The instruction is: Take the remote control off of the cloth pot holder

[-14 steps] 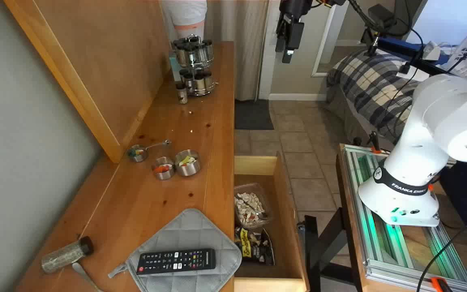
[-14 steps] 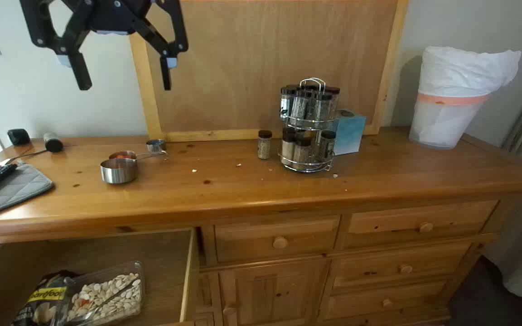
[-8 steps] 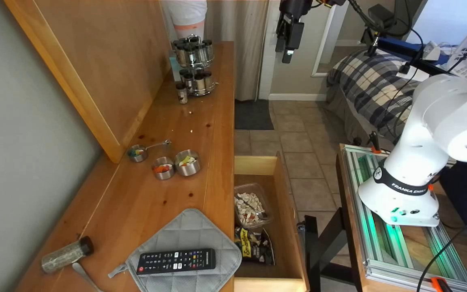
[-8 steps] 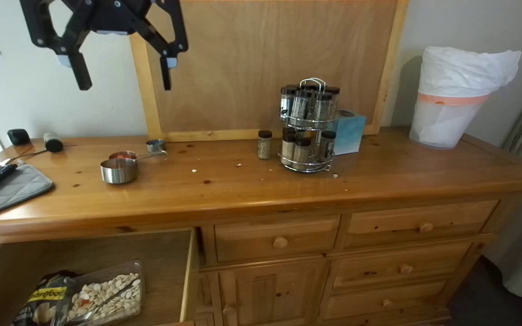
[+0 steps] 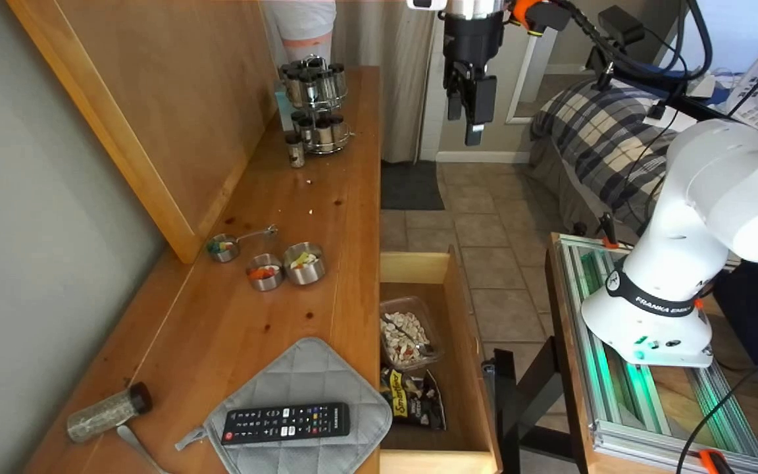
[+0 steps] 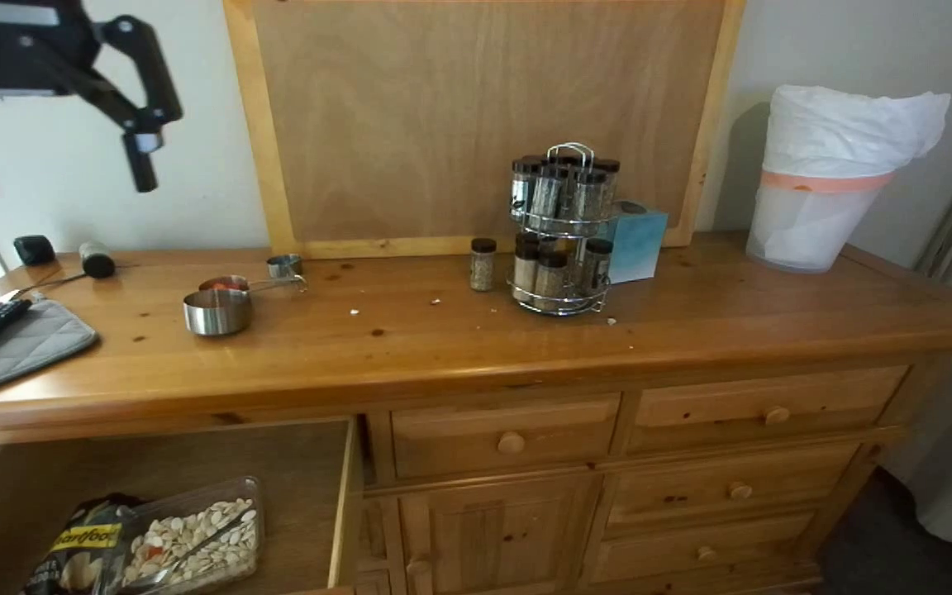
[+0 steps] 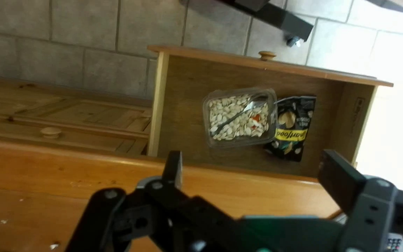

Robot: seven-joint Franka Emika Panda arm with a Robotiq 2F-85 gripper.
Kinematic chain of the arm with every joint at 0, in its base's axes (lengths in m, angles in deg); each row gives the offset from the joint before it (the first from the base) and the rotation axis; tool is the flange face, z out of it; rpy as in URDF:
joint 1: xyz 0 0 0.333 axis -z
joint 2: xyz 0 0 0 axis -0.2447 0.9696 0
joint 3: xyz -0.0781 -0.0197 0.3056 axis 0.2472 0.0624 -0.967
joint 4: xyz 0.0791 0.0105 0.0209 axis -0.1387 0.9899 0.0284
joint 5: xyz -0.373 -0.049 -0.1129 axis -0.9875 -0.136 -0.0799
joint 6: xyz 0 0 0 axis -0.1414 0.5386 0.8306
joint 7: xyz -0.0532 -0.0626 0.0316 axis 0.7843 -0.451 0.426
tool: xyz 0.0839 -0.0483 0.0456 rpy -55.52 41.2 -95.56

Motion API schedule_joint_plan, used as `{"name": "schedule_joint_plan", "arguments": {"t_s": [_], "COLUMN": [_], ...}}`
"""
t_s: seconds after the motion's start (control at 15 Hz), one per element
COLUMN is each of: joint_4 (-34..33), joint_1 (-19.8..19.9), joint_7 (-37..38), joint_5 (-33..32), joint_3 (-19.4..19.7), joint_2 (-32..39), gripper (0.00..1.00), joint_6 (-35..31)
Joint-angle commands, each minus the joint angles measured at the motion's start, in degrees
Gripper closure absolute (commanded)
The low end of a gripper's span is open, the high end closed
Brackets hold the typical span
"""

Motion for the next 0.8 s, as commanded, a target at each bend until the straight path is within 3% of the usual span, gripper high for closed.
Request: {"name": "schedule_joint_plan", "arguments": {"t_s": [0.0, 0.4, 0.73], "joint_4": [4.31, 8.42, 10.05], "joint_1": [-3.18, -10.02, -12.33], "joint_7": [11.39, 29.95, 39.55], "joint_5": [2.89, 14.09, 14.86], "joint_3": [-6.95, -17.73, -24.41], "joint_2": [-2.06, 0.12, 7.43], "gripper": [0.00, 0.00, 0.00], "joint_6": [2.58, -3.92, -16.57]}}
